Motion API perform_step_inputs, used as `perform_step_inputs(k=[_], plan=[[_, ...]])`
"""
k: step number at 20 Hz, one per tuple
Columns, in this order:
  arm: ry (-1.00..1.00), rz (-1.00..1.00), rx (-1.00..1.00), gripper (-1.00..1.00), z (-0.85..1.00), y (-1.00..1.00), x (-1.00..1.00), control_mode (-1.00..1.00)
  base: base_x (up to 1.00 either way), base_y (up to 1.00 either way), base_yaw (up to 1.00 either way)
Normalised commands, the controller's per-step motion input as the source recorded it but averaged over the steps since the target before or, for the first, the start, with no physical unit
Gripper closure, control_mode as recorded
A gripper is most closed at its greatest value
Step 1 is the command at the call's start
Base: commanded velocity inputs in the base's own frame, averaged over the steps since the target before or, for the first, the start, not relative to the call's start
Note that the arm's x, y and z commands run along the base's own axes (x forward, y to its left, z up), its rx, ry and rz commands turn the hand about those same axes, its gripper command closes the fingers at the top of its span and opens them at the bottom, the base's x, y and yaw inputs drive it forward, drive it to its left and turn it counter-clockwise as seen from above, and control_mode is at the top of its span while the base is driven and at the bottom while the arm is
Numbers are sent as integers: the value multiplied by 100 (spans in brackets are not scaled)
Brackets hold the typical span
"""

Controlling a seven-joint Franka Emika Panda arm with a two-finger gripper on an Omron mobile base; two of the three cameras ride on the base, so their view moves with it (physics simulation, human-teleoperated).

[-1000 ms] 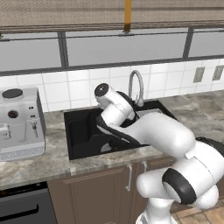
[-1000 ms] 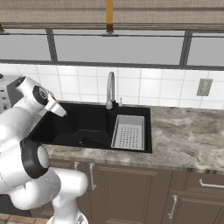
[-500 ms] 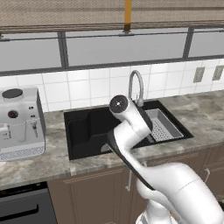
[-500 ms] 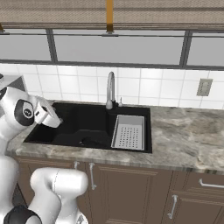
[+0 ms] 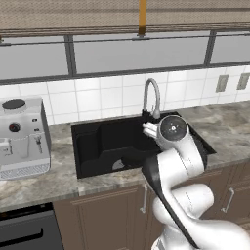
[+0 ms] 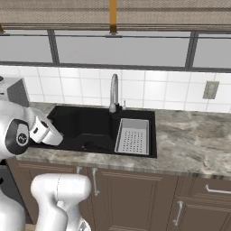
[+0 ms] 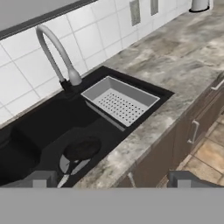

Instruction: Move the pot and pan from the stove into the sink.

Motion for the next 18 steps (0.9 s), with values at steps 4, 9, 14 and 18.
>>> perform_step_inputs(k=[4,9,14,18], plan=[[1,18,10,-100,18,-34,-82,-100,0,0,0],[9,19,8,-100,17,-21,-70,-100,0,0,0],[3,23,10,-100,1,-20,-72,-100,0,0,0],[0,7,1,-100,0,-1,-9,-100,0,0,0]])
